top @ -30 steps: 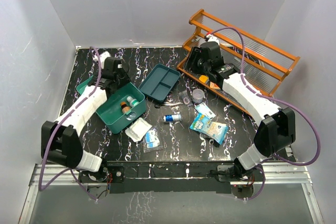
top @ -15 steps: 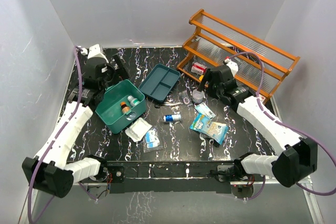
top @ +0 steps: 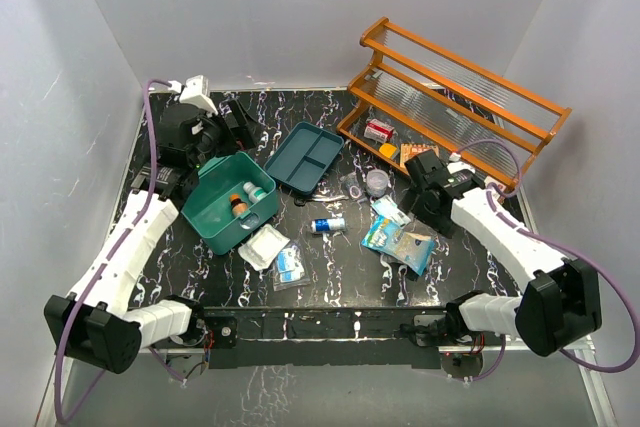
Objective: Organize the medicine kit
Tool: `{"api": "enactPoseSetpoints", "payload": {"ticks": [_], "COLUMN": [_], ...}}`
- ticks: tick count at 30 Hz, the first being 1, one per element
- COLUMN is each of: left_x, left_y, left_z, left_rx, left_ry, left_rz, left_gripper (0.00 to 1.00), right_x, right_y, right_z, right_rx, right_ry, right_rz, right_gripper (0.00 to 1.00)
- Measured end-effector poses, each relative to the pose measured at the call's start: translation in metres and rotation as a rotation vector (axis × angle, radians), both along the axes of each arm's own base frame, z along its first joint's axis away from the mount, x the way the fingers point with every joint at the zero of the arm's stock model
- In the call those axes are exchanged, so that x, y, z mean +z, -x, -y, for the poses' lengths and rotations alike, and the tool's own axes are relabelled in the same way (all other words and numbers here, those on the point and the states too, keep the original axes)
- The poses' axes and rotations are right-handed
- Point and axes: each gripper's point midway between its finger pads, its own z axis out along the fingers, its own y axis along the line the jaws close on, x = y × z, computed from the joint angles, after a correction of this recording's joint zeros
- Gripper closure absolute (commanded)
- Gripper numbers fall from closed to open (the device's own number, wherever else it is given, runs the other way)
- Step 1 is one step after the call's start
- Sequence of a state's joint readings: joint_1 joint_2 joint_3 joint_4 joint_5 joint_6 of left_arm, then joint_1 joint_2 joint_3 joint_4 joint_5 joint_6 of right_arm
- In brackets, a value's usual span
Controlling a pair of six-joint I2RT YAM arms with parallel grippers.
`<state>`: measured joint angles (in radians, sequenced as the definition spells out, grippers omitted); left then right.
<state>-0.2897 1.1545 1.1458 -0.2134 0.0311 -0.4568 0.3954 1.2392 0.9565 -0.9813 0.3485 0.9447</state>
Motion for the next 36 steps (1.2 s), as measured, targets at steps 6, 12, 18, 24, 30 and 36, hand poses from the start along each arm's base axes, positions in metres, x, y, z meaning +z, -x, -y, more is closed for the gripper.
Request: {"api": "enactPoseSetpoints", "payload": {"ticks": [6, 12, 18, 24, 30, 36], "left_x": [0.007, 0.0, 0.006, 0.012, 0.005, 0.0], "left_y": [-0.001, -0.003, -0.001, 0.001, 0.003, 0.007], "left_z": [0.02, 0.032, 0.037, 0.039, 0.041, 0.046], "left_rx": [-0.07, -0.112, -0.129, -0.141, -0.147, -0.167], "left_ry": [0.091, 0.139, 0.169, 0.193, 0.205, 0.227], "left_rz": [0.003, -0.035, -0.027, -0.015, -0.036, -0.057], "left_gripper": [0.08, 0.11, 0.13, 0.16, 0.17, 0.18], "right_x": [-0.018, -0.039, -0.052, -0.059, -0.062, -0.055], "right_y": [0.026, 0.042, 0.051, 0.047, 0.042, 0.039], "right_z": [0.019, 0.016, 0.0, -0.013, -0.016, -0.017], "right_rx": [-0.06, -0.058, -0.021, 0.025, 0.057, 0.087], "right_ry": [0.006, -0.074, -0.175, -0.235, -0.245, -0.248], "right_rz": [-0.066, -0.113, -0.126, -0.118, -0.108, -0.073], "right_gripper": [0.18, 0.19, 0.28, 0.46, 0.72, 0.85]}}
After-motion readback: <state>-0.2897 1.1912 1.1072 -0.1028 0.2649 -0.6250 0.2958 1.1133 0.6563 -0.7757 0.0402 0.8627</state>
